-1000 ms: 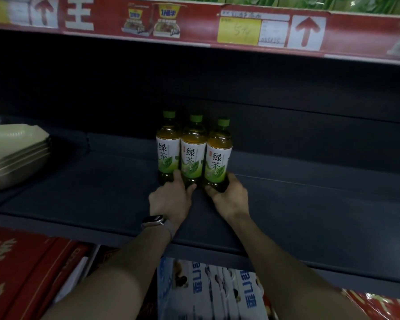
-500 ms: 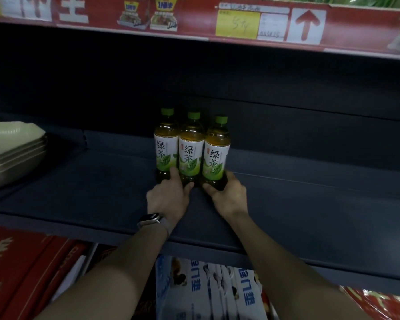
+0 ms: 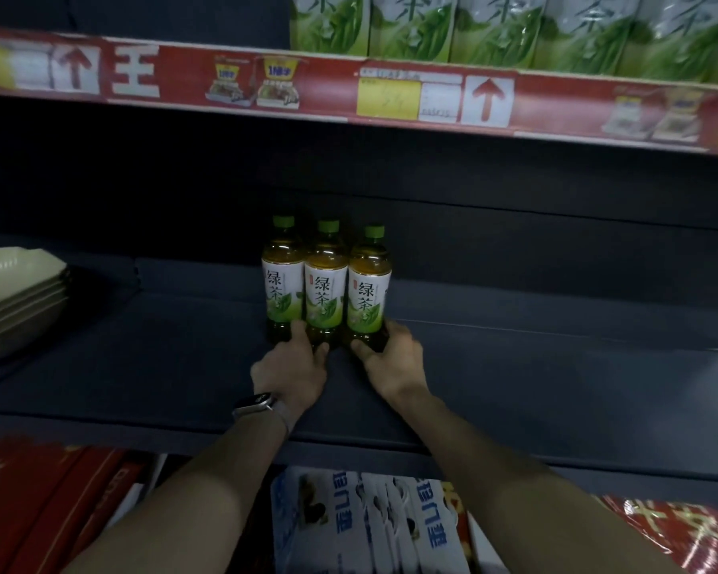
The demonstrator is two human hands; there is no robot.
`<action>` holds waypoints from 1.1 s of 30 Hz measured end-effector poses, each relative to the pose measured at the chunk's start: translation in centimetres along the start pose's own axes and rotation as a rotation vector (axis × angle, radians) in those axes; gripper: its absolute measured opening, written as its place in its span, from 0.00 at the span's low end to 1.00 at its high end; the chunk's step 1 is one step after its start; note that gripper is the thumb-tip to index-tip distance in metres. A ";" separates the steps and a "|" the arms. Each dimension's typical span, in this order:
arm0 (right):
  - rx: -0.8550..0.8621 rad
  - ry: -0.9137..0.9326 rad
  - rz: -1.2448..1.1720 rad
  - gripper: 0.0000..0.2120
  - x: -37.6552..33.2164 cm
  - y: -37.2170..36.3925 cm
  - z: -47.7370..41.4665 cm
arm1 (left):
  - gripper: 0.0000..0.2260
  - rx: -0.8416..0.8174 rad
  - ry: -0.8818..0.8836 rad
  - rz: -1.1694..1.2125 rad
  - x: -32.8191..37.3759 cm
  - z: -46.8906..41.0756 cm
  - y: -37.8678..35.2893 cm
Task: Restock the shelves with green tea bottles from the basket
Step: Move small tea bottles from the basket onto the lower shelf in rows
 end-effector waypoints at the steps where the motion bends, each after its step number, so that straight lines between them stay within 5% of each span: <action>1: -0.009 0.003 0.032 0.19 -0.1 0.1 0.4 | 0.20 -0.026 0.018 0.045 -0.1 0.1 0.1; 8: -0.038 0.008 0.142 0.17 0.4 3.6 5.3 | 0.21 -0.087 0.043 0.403 0.6 4.5 2.4; 13: -0.080 0.042 0.171 0.16 -0.2 6.7 10.6 | 0.13 -0.096 -0.031 0.464 2.7 9.6 4.0; 22: -0.200 0.108 0.248 0.14 0.2 10.0 21.8 | 0.08 -0.177 -0.148 0.458 5.6 22.3 4.6; 33: -0.471 -0.036 0.318 0.08 10.8 7.1 32.6 | 0.09 -0.508 -0.009 0.390 0.6 35.1 -6.3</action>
Point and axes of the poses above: each hand's wrist, its own z-axis away from the middle knuckle, its own y-axis out of the back of the hand, x = y × z, the point moved 10 cm from there along -z, towards the middle knuckle, and after that the axes turned 5 degrees about -y, right-handed, at the moved point
